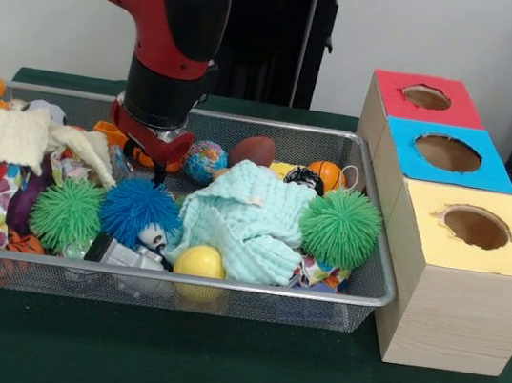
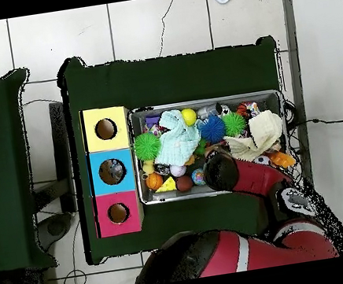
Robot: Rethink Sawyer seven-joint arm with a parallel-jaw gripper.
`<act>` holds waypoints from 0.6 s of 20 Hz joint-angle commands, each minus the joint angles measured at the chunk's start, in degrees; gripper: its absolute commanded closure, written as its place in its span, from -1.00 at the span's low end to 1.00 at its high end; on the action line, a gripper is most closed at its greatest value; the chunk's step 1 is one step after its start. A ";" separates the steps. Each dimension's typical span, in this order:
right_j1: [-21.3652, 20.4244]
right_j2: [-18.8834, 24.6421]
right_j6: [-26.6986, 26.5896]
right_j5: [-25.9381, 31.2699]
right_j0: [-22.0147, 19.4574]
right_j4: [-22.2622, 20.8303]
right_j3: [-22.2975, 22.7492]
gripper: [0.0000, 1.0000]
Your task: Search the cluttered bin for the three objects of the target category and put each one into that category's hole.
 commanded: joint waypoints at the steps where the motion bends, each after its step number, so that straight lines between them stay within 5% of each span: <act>1: 5.91 2.13 0.98 3.21 -1.54 -1.90 -7.01 -1.00; 12: 3.32 0.52 -0.43 4.43 -2.14 -3.42 -6.25 -1.00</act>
